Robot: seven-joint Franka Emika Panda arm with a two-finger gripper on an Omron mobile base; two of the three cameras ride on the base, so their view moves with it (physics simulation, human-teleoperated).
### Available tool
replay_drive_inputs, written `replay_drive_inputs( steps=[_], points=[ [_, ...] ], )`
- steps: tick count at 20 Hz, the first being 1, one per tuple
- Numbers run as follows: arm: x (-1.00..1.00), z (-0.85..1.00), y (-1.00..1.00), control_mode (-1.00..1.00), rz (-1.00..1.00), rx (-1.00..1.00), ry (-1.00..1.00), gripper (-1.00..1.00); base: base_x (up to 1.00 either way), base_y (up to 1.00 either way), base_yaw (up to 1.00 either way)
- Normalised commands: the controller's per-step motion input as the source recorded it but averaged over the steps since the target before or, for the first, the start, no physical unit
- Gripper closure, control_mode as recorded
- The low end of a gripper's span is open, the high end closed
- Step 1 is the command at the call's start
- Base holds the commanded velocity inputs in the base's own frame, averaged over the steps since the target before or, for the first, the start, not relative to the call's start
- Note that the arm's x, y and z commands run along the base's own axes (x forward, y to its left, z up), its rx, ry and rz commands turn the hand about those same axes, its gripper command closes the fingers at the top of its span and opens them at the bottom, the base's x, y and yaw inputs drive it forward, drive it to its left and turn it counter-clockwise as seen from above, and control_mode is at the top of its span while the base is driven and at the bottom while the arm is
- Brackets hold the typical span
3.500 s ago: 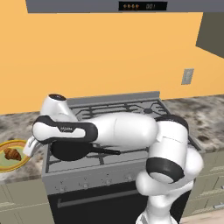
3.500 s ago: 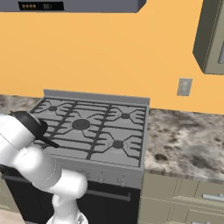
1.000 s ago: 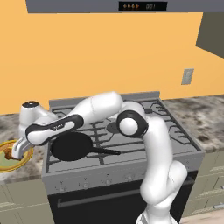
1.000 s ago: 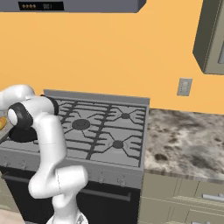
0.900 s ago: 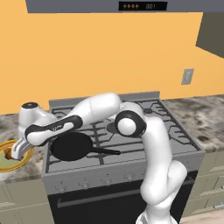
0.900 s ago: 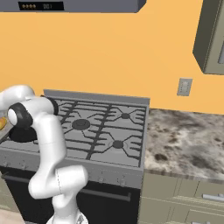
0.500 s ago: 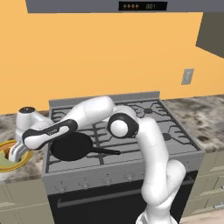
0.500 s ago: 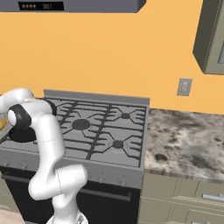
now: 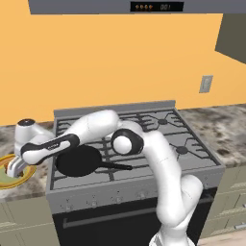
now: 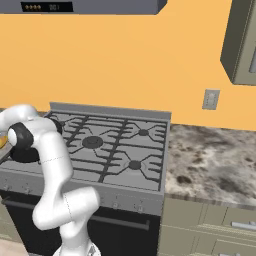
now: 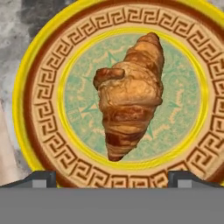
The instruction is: Pick the croissant and place it on the pan. Then turn on the stove to warm the croissant.
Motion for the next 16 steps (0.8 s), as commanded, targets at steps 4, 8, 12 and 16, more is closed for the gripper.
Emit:
replay_drive_inputs(
  steps=[4, 8, 12, 16],
  points=[
    [0.23, -0.1, 0.27, -1.0, 0.0, -0.06, 0.0, -1.0, 0.0, 0.0, 0.0],
    [0.14, -0.09, 0.28, -1.0, 0.0, -0.05, 0.0, -1.0, 0.0, 0.0, 0.0],
    [0.16, -0.08, 0.22, -1.0, 0.0, -0.04, 0.0, -1.0, 0.0, 0.0, 0.0],
    [0.13, -0.08, 0.09, -1.0, 0.0, 0.0, 0.0, -1.0, 0.0, 0.0, 0.0]
  ],
)
